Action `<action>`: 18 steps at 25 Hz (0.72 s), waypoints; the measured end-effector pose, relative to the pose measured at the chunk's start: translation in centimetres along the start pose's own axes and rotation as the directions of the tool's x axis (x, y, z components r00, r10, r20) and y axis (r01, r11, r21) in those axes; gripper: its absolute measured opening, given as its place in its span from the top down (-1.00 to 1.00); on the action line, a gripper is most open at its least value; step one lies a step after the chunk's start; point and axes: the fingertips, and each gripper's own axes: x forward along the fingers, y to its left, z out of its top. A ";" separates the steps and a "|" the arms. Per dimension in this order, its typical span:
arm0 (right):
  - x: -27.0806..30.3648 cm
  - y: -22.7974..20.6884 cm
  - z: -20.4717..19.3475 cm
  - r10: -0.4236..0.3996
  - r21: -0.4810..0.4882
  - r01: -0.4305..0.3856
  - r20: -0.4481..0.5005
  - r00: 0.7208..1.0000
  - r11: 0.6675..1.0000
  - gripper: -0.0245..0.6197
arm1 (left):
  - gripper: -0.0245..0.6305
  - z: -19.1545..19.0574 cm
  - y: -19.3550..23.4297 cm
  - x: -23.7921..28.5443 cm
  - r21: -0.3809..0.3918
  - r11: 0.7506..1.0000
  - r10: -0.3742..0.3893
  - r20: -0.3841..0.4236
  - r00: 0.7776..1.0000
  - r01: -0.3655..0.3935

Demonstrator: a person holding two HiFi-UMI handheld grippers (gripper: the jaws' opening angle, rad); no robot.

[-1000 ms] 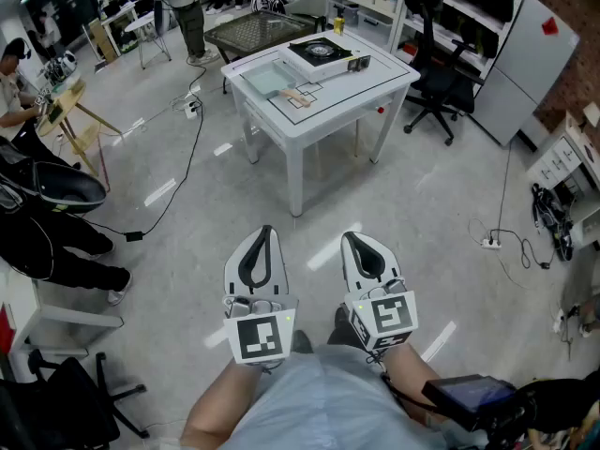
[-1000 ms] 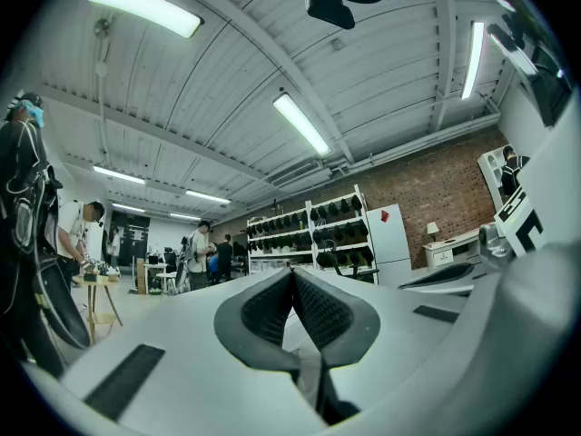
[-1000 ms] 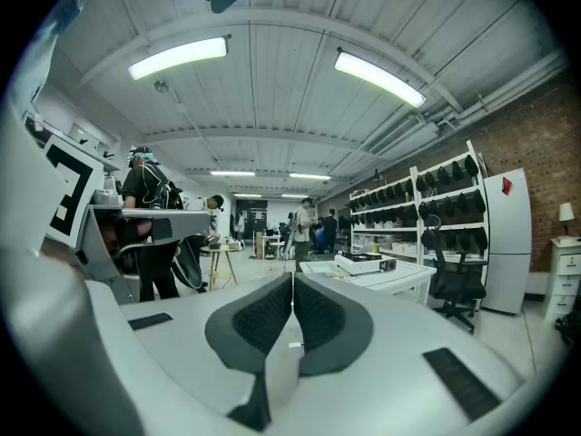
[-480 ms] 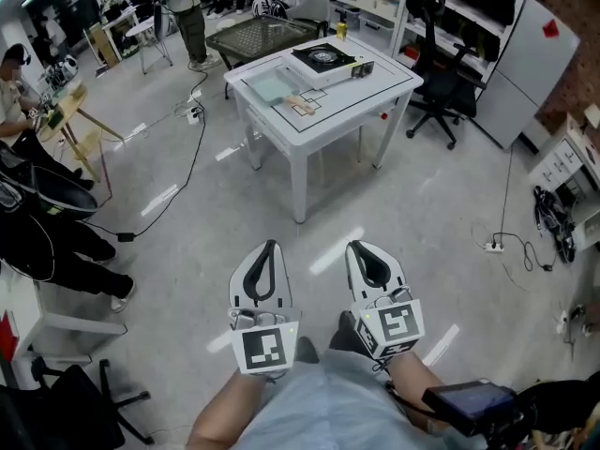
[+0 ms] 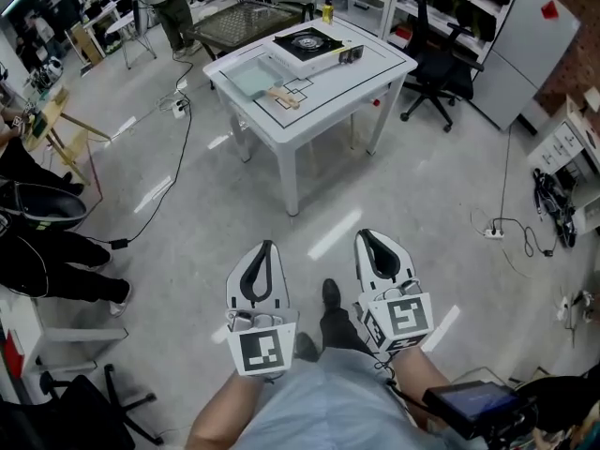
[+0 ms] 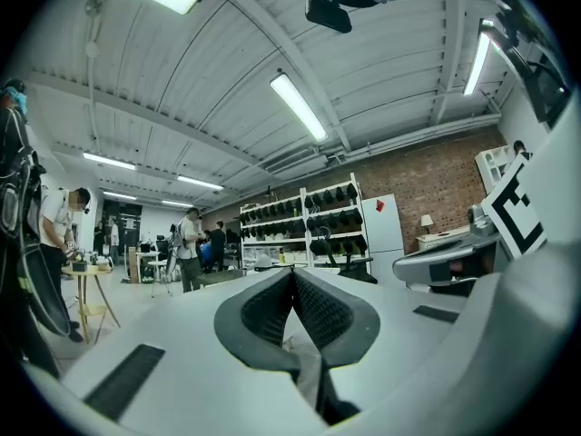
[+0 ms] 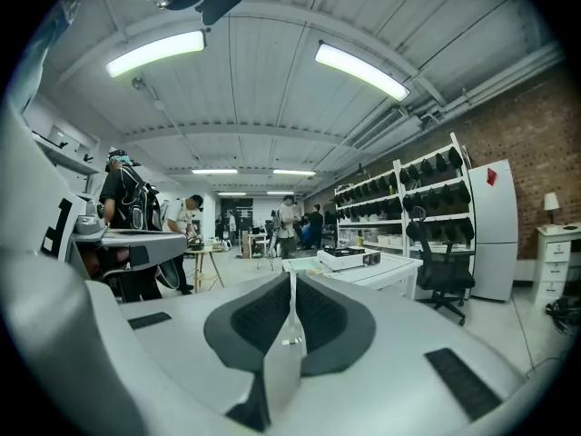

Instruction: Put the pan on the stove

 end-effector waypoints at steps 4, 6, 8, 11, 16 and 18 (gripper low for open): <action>3.6 -2.7 -1.2 0.020 0.044 -0.018 -0.036 0.999 0.999 0.76 | 0.87 -0.8 -0.5 4.3 0.008 1.000 -0.007 -0.030 1.000 0.007; 6.0 -4.0 -1.9 0.039 0.068 -0.036 -0.053 0.998 0.997 0.76 | 0.87 -1.6 -0.3 7.1 0.018 1.000 -0.004 -0.054 0.999 0.005; 8.6 -5.3 -2.5 0.066 0.091 -0.059 -0.069 0.995 0.994 0.76 | 0.87 -2.2 -0.2 10.0 0.026 1.000 0.004 -0.078 0.997 -0.002; 12.2 -7.5 -2.6 0.105 0.115 -0.095 -0.080 0.991 0.989 0.76 | 0.87 -2.6 -0.6 14.4 0.049 0.999 0.011 -0.101 0.995 -0.007; 17.3 -11.0 -1.3 0.167 0.137 -0.157 -0.072 0.983 0.978 0.76 | 0.87 -1.5 -1.4 21.2 0.086 0.996 0.035 -0.103 0.994 -0.026; 18.8 -12.0 -0.3 0.193 0.136 -0.183 -0.064 0.979 0.974 0.76 | 0.87 -0.5 -1.7 23.3 0.095 0.995 0.048 -0.091 0.995 -0.040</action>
